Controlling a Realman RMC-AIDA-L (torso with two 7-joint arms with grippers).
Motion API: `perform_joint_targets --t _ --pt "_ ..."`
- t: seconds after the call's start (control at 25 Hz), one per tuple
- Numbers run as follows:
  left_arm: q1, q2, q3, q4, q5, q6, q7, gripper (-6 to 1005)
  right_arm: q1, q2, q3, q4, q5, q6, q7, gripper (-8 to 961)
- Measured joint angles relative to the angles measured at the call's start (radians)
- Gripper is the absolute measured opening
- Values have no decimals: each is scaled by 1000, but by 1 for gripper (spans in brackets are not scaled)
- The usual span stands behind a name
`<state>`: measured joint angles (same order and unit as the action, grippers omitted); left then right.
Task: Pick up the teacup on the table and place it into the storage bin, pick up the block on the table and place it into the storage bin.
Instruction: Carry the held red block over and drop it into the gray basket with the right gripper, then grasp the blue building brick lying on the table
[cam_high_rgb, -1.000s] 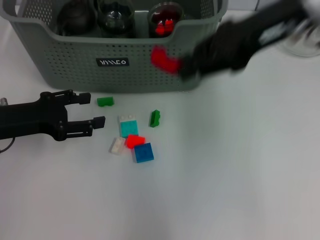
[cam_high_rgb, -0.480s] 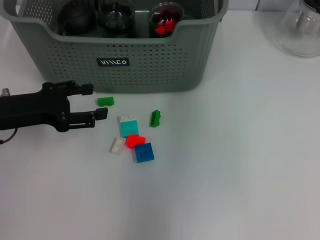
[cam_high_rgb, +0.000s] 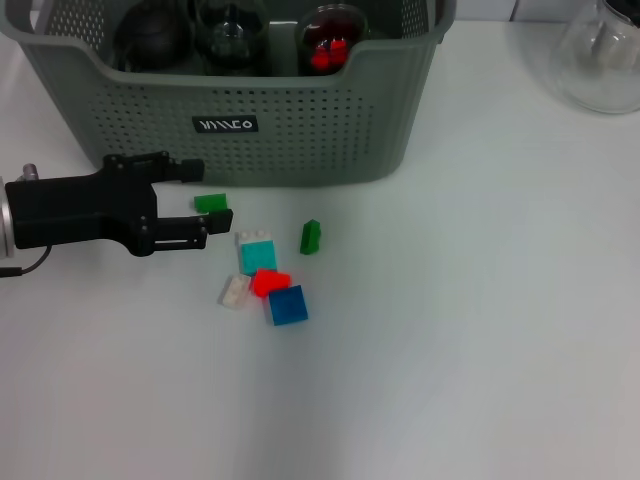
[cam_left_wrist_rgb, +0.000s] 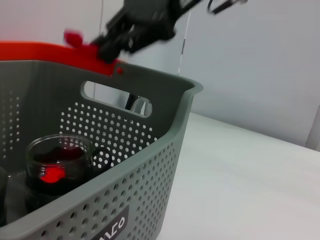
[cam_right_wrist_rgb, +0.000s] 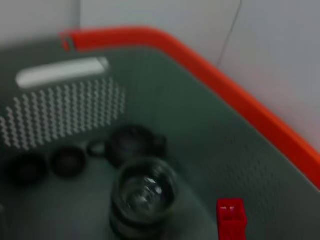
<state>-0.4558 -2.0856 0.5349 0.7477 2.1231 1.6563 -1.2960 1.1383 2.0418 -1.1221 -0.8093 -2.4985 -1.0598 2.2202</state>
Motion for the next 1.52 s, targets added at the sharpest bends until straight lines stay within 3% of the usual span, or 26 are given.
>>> perform_joint_targets --t 0.28,0.92,1.04,1.16,1.32,1.52 --pt "0 -1 2 -10 0 -10 3 798 25 54 -29 75 -145 111 8 210" --pt "2 1 2 -11 0 -12 3 795 16 58 -97 70 -147 134 13 215" --pt "6 1 2 -11 0 -12 3 796 16 58 -97 48 -148 124 19 386" --pt "8 4 0 -12 0 -10 3 797 -22 58 -97 -77 -131 68 33 518" --pt "12 6 -3 -13 0 -2 3 796 -157 58 -91 -405 28 -80 33 667" --pt "20 8 -2 -14 0 -2 3 796 -344 47 -57 -736 311 -260 -9 667"
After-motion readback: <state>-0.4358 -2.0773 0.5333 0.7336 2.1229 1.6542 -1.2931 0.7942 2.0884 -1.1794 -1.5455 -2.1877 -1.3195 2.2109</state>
